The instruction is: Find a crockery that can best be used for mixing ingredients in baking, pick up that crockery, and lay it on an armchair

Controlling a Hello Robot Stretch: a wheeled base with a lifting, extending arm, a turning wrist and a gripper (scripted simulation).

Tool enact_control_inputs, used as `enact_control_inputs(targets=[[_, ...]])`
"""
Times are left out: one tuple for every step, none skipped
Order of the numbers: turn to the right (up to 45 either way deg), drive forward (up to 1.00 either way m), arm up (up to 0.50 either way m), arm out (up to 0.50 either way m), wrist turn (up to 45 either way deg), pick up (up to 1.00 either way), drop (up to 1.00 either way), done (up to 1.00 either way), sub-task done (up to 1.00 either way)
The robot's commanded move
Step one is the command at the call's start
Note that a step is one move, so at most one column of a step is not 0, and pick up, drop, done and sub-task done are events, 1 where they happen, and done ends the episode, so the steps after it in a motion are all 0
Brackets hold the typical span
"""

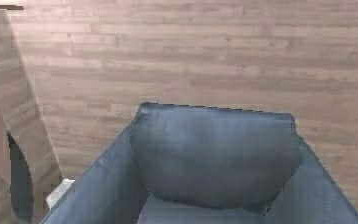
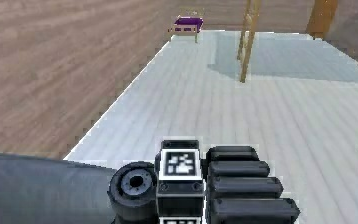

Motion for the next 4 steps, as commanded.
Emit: enact_control_inputs(targets=[[45.0,0.00,0.00,0.00,0.0,0.00,0.00,0.00,0.00],[45.0,0.00,0.00,0.00,0.0,0.00,0.00,0.00,0.00],[27.0,0.00,0.00,0.00,0.0,0.00,0.00,0.00,0.00],[-18.0,0.00,0.00,0.00,0.0,0.00,0.00,0.00,0.00]])
